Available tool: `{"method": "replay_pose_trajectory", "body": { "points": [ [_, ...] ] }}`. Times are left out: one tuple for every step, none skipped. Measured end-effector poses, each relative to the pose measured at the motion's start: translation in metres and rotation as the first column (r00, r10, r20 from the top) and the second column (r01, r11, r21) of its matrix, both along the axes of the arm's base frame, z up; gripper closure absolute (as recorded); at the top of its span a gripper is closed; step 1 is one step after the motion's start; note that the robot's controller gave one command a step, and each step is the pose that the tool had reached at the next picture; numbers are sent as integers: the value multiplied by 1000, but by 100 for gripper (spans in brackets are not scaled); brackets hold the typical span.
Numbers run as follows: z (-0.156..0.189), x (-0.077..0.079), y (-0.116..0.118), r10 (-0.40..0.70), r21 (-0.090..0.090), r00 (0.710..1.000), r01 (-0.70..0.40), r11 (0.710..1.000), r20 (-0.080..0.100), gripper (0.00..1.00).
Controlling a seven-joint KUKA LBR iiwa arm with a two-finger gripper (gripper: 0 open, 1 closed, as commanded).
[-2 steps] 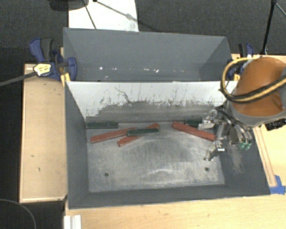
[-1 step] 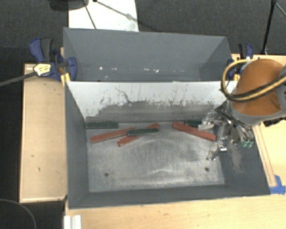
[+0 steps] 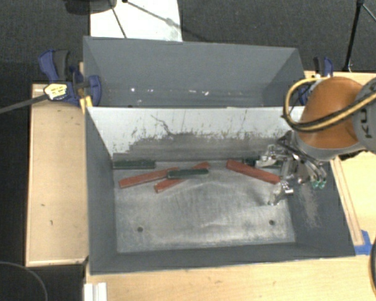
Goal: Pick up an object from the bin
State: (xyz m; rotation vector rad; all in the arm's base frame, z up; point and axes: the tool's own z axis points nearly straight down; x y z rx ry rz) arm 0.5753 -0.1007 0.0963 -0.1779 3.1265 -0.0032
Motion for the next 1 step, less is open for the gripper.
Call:
{"method": "replay_pose_trajectory", "body": {
  "points": [
    [-20, 11, -3, -82, 1, 997, 82, 997, 9, 100]
  ]
}}
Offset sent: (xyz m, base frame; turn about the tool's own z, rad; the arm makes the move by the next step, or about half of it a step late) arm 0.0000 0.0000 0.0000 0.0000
